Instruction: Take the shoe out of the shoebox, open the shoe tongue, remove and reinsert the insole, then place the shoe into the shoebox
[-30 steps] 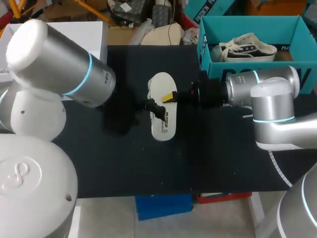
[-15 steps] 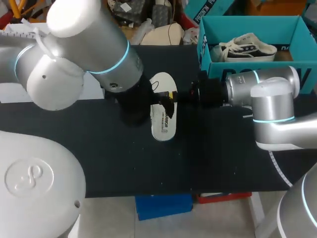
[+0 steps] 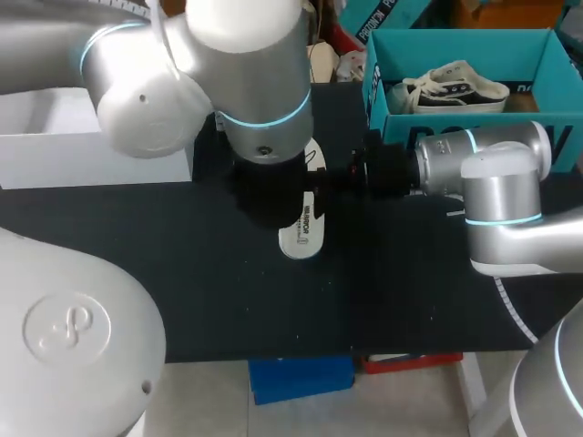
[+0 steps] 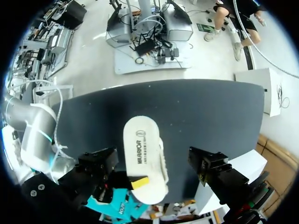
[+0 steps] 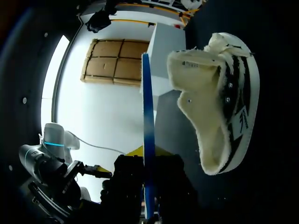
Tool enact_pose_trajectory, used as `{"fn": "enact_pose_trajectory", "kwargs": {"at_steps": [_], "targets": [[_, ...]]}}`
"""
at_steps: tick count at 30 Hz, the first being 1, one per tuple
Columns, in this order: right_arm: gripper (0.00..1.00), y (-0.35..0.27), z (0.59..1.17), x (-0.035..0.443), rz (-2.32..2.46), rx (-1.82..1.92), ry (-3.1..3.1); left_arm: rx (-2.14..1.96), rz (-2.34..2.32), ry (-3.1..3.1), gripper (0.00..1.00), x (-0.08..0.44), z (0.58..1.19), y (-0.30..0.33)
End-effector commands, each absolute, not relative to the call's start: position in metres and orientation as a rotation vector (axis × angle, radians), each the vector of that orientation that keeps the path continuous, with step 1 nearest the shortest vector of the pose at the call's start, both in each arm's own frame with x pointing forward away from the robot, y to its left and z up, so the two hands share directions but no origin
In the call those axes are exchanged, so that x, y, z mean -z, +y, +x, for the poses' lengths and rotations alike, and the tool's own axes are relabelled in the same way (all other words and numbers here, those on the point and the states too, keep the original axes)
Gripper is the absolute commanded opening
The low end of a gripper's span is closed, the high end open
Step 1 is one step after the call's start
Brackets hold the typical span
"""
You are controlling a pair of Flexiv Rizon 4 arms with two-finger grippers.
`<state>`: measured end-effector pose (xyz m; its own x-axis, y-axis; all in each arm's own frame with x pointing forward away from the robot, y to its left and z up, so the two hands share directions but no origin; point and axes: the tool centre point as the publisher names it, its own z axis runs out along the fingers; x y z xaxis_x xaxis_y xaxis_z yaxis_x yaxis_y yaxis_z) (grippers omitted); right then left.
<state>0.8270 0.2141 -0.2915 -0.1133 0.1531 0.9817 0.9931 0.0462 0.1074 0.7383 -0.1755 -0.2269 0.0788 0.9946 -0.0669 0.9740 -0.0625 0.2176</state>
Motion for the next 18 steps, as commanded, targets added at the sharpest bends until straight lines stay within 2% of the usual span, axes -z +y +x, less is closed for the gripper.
{"fn": "enact_pose_trajectory", "kwargs": {"at_steps": [1,18], "targets": [[0.00,0.215,0.826,0.291,-1.244,1.186,-1.425,-0.330,2.199,2.080,1.00,0.233,0.747,-0.187],[0.00,0.215,0.826,0.291,-1.244,1.186,-1.425,-0.257,2.158,2.020,1.00,0.230,0.803,-0.191]]}}
